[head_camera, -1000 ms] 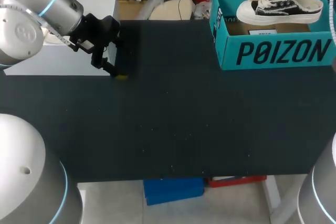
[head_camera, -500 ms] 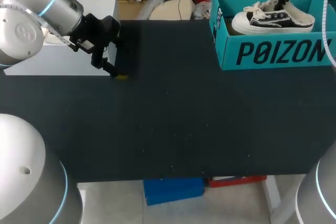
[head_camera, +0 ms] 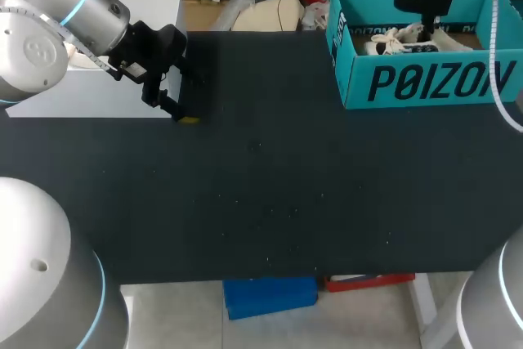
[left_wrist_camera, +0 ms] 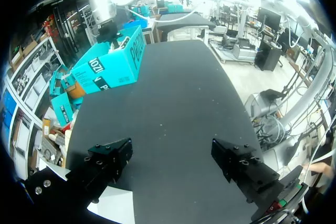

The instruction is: Take the shoe out of the shoebox, open the shoe tongue, remove and reinsert the insole, then place the shoe into the shoebox

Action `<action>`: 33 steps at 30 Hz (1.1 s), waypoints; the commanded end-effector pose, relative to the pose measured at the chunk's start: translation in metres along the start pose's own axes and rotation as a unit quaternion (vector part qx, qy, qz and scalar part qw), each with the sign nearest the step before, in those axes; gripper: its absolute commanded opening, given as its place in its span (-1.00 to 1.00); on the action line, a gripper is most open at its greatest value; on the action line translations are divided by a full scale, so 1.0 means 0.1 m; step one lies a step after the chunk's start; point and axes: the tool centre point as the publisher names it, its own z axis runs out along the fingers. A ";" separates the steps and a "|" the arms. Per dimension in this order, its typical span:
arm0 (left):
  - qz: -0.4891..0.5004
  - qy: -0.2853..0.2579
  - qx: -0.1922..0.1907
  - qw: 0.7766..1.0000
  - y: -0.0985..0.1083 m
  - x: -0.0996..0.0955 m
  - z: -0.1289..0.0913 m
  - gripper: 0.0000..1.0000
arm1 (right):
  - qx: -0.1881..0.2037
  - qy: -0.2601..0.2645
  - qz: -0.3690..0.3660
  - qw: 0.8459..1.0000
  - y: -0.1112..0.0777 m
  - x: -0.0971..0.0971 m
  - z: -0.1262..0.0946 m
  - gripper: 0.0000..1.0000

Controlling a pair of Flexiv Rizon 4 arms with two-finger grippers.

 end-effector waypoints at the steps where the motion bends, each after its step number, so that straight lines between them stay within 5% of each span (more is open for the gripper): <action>1: 0.001 -0.002 0.000 1.000 0.00 0.01 0.01 1.00 | 0.006 0.010 -0.002 1.000 0.05 -0.08 0.14 -1.00; 9: 0.001 -0.002 0.000 1.000 0.00 0.01 0.01 1.00 | 0.006 0.022 -0.010 1.000 0.06 -0.09 0.31 -1.00; 11: 0.001 -0.002 0.000 1.000 0.00 0.01 0.01 1.00 | 0.005 0.028 -0.012 1.000 0.07 -0.09 0.33 0.51; 14: 0.001 -0.002 0.000 1.000 0.00 0.01 0.01 1.00 | 0.008 0.030 -0.004 1.000 0.06 -0.08 0.32 0.99; 25: 0.001 -0.002 0.000 1.000 0.00 0.01 0.01 1.00 | 0.025 -0.001 0.025 0.999 -0.07 -0.03 -0.20 1.00; 33: 0.001 -0.002 0.000 1.000 0.00 0.01 0.01 1.00 | 0.043 -0.039 0.050 0.997 -0.08 0.07 -0.91 1.00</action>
